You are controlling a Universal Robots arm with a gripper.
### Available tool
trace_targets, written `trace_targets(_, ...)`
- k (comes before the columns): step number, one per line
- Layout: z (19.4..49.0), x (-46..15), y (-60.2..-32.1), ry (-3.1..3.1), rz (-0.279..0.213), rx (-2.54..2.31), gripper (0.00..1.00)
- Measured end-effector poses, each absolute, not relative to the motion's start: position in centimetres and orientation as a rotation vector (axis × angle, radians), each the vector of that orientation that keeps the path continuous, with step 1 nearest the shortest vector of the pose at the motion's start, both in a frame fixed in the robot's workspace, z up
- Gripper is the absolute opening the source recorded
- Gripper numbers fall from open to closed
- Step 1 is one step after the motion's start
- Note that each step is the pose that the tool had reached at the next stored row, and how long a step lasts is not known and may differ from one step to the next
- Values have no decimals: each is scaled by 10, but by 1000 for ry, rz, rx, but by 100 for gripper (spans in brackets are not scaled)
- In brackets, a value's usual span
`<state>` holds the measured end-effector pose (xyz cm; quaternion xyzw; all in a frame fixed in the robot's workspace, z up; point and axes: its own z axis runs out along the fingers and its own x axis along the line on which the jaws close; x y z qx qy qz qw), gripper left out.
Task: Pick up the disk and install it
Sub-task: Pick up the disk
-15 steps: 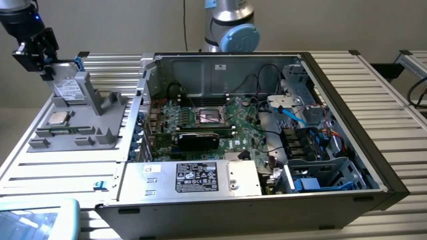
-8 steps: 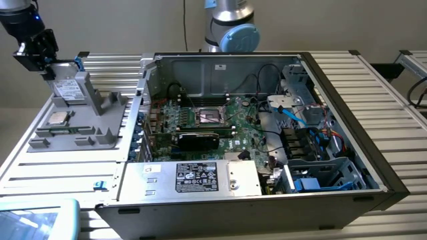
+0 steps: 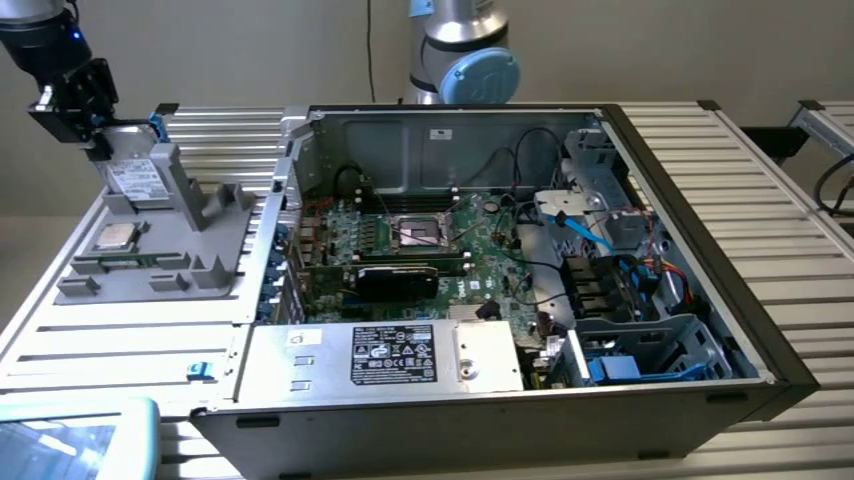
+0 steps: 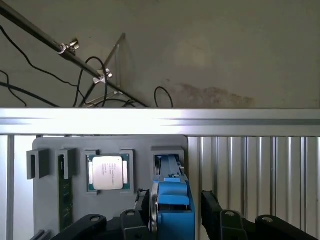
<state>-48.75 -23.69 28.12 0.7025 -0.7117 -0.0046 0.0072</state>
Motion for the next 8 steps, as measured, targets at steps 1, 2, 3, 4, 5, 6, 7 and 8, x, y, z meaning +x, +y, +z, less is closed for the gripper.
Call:
trace_targets(1,281,-488,-237,-2226,-14,2197,53)
trace_targets(2,281,-488,-237,-2225,-14,2197,53)
trace_targets(3,281,-488,-237,-2225,-14,2198,53)
trace_targets(4,281,-488,-237,-2224,-15,2199,53)
trace_targets(5,281,-488,-237,-2223,-15,2200,53)
trace_targets(6,281,-487,-237,-2223,-15,2200,53)
trace_targets(7,281,-487,-237,-2223,-15,2200,53)
trace_targets(8,281,-487,-237,-2223,-16,2201,53)
